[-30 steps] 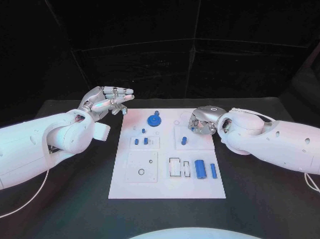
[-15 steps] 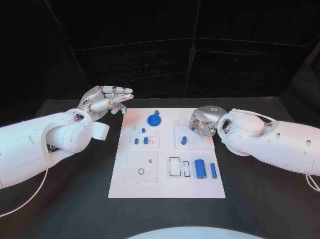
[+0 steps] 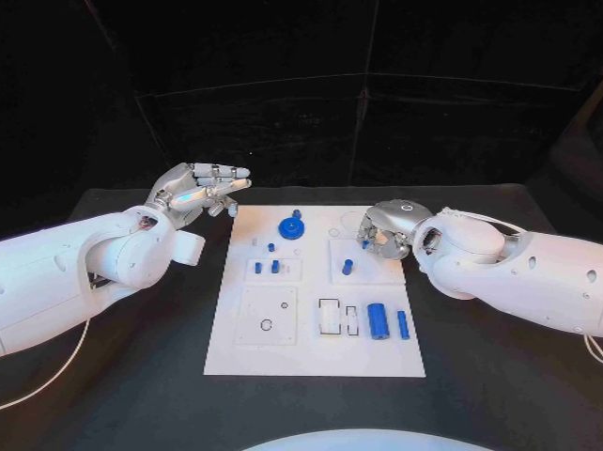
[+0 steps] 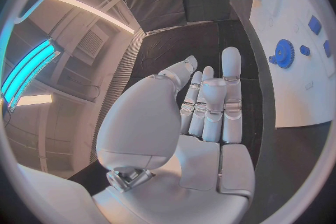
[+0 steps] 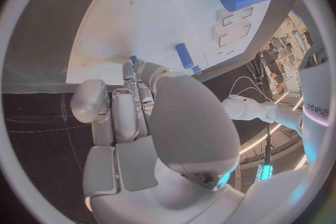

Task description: Assemble the parts on the task board

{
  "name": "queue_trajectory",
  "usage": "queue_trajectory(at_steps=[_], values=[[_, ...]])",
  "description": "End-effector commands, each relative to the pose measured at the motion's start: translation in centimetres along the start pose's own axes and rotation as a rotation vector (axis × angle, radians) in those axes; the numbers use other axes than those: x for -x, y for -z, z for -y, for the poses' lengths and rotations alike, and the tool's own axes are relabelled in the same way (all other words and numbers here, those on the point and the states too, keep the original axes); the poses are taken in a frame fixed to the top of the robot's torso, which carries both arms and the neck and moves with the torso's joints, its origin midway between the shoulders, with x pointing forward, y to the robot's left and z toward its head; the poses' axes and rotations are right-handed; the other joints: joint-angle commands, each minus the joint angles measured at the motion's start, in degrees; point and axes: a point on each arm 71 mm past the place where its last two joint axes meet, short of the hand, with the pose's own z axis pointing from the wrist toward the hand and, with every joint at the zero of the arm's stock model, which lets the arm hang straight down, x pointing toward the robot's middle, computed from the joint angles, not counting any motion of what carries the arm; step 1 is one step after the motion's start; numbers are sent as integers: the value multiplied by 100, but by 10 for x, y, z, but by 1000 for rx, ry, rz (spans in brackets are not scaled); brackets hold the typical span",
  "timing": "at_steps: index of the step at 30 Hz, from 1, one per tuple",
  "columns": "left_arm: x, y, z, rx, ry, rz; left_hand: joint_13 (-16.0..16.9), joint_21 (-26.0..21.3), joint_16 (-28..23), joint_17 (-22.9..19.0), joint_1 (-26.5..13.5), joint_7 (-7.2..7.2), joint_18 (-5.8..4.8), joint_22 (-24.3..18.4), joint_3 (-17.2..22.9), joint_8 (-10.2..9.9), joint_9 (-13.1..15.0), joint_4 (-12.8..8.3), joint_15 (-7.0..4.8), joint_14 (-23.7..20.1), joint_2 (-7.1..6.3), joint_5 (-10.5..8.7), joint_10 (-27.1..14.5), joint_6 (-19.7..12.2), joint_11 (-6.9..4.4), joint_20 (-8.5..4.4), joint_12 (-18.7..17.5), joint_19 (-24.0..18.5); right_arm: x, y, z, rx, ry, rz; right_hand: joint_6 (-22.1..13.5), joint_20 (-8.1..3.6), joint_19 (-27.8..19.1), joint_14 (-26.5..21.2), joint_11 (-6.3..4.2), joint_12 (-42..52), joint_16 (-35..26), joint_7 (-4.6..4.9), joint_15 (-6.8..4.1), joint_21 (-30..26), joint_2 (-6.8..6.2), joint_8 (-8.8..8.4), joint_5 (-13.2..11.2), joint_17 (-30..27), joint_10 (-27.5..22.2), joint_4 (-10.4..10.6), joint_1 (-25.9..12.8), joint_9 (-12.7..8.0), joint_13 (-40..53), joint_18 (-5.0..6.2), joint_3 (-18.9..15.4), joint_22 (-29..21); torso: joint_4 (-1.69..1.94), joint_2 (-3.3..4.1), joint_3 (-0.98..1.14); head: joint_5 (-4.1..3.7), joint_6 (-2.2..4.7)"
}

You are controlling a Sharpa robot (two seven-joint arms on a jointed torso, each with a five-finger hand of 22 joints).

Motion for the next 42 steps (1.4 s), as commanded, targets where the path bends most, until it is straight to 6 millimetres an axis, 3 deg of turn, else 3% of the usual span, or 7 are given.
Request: queue_trajectory(at_steps=[1,13,22,27,33,37,42], values=[[-1,0,2,-11,12,-16,-6,-20,-4,-2,24,2,28,-5,10,-29,-7,-35,24,-18,-10,14,-48,-42,6,27,21,-3,4,1,-1,3,3,38,36,-5,55,246,1,6,35,-12,-28,15,-1,-11,-34,6,23,-4,-42,1,-10,-52,38,8,2,2,-1,-9,2],[2,0,2,-11,9,-10,-8,-24,0,-6,22,11,28,-8,7,-27,-7,-41,31,-21,-11,13,-78,-66,15,33,29,-1,10,17,-6,23,-12,54,59,-9,84,247,-8,15,43,-23,-32,59,-10,-2,-65,5,42,-37,-95,5,-9,-65,70,88,-2,-2,-2,-20,3],[2,0,2,-11,8,-7,-8,-25,1,-6,20,14,28,-8,6,-27,-7,-42,34,-21,-11,12,-86,-73,17,35,31,-1,32,26,-33,94,-36,106,73,-12,115,248,-13,20,44,-27,-36,102,-14,3,-65,1,53,-55,-109,8,-8,-80,84,169,15,2,-8,-21,18],[3,1,2,-11,8,-6,-8,-25,1,-6,20,14,28,-8,6,-27,-7,-42,34,-21,-11,12,-86,-73,17,35,31,-1,39,29,-49,136,-47,124,73,-12,115,248,-13,20,44,-27,-36,102,-14,3,-65,1,53,-55,-109,8,-8,-80,84,169,5,2,-6,21,15],[2,0,1,-11,8,-7,-8,-26,6,-2,18,17,28,-9,5,-26,-7,-42,36,-20,-10,12,-95,-80,20,36,34,0,41,26,-69,189,-65,126,77,-14,119,248,-14,22,45,-29,-38,109,-17,4,-63,0,57,-64,-114,8,-8,-81,90,180,-1,5,-9,139,-4],[1,-1,1,-11,9,-9,-8,-26,6,-2,18,17,28,-9,5,-26,-7,-42,36,-20,-10,12,-95,-80,20,36,34,0,40,18,-86,234,-75,115,77,-14,120,249,-14,22,50,-29,-39,110,-17,4,-62,6,58,-66,-115,8,-8,-82,92,182,-1,13,-5,326,1],[2,-2,1,-11,7,-6,-8,-26,6,-2,17,17,28,-9,5,-26,-7,-42,36,-20,-10,12,-96,-81,20,37,35,0,33,9,-106,286,-89,99,74,-16,121,249,-14,20,47,-28,-40,114,-15,0,-47,-2,55,-83,-122,7,-10,-82,107,184,4,6,-3,508,-65]])
